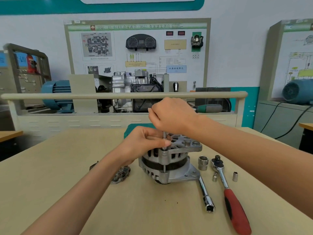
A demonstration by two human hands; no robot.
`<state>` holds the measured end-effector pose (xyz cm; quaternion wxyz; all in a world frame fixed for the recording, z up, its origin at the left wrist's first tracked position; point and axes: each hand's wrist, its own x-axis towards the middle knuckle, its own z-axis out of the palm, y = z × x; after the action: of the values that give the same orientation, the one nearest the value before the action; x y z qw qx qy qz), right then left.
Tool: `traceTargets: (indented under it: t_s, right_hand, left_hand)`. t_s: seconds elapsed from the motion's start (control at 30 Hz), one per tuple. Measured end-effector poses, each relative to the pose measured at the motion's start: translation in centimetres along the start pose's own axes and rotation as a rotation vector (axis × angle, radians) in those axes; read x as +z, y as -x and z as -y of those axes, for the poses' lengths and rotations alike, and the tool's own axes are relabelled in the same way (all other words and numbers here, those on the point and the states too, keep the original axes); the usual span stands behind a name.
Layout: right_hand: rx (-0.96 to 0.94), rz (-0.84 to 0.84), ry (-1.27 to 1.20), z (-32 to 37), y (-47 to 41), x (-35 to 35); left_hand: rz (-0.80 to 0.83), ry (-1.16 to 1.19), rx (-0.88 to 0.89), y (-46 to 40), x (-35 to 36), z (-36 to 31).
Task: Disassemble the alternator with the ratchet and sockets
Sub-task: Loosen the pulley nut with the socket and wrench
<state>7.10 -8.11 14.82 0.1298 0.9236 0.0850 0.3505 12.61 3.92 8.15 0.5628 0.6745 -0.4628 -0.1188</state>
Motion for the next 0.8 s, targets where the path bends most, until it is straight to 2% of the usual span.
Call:
traceTargets:
  t_s: [0.1,0.33,0.37,0.47,0.53,0.63,0.8]
  right_hand:
    - [0.02,-0.002,0.015,0.2,-0.1,0.1]
    - [0.088,-0.032,0.008,0.0,0.1,0.4]
    - [0.091,-0.032,-0.001,-0.1,0.1,0.4]
    - [0.099,-0.035,-0.025,-0.3,0.1,0.4]
    - [0.097,-0.036,-0.028,-0.3,0.1,0.4]
    - [0.087,-0.036,-0.011,-0.2,0.2,0.3]
    - [0.094,-0.03,0.014,0.1,0.1,0.1]
  left_hand:
    - [-0.147,-0.03,-0.011,-0.3,0.6,0.3]
    - [-0.271,-0.103,0.062,-0.4,1.8,0.5]
    - [-0.25,-0.117,0.061,-0.3,1.5,0.4]
    - [-0.014,-0.06,0.023,0.2,0.3,0.1]
    - [0.075,0.004,0.015,0.5,-0.1,0.1]
    - [0.029,0.057,-0.007,0.3,0.1,0.1]
    - [-0.162,0.032,-0.036,-0.4,1.1,0.0]
